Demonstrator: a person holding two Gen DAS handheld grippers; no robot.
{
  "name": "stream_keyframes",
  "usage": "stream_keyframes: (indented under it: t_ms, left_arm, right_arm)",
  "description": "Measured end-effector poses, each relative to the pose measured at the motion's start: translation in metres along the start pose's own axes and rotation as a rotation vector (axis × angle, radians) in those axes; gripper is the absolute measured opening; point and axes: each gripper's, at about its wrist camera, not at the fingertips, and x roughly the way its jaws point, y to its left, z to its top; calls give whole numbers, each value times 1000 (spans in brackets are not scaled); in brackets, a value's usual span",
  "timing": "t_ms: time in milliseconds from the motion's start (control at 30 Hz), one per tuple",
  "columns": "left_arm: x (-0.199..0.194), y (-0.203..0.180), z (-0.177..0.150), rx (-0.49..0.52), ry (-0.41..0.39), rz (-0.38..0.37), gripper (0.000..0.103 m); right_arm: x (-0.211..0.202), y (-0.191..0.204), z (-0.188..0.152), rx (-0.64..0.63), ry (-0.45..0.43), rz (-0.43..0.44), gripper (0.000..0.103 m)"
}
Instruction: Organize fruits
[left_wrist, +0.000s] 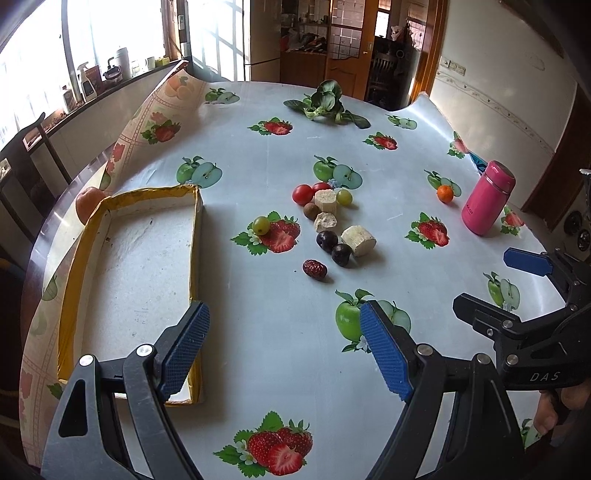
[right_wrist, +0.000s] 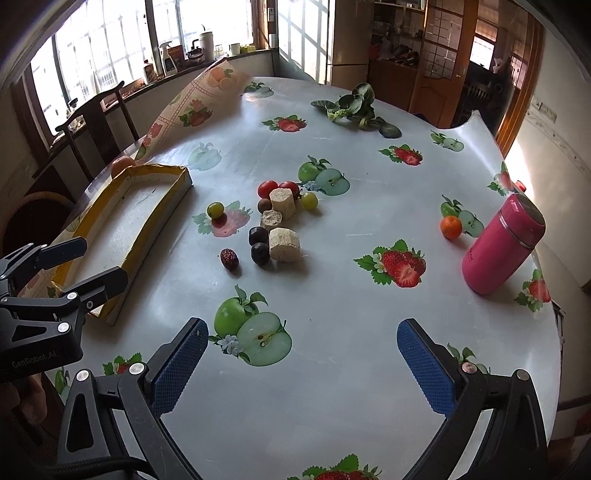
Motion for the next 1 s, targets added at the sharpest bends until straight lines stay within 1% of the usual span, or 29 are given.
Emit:
stream_keyframes:
  t_ms: [267, 667, 733, 833, 900, 967, 1000]
  left_arm:
    - [10, 3, -1, -13, 25, -17, 84]
    - [45, -1, -6, -33, 102, -72, 84]
    - [55, -1, -3, -32, 109, -67, 84]
    - [71, -3, 4, -16, 110, -65, 84]
    - [85, -3, 10, -10, 124, -70, 84]
    - [98, -4, 15, -13, 138, -81, 84]
    - [105, -4, 18, -15, 145, -86, 84]
  right_arm:
    - [7, -5, -1, 5, 8, -1, 103]
    - [33, -22, -4, 59, 46, 48, 102]
    - [41, -24, -2, 71, 50, 83, 100]
    - [56, -27, 7, 102, 55, 145, 93]
    - [68, -28, 16, 125, 58, 199, 76]
    - [83, -27, 28, 144, 70, 236, 69]
    - [90, -26, 34, 149, 76, 245, 69]
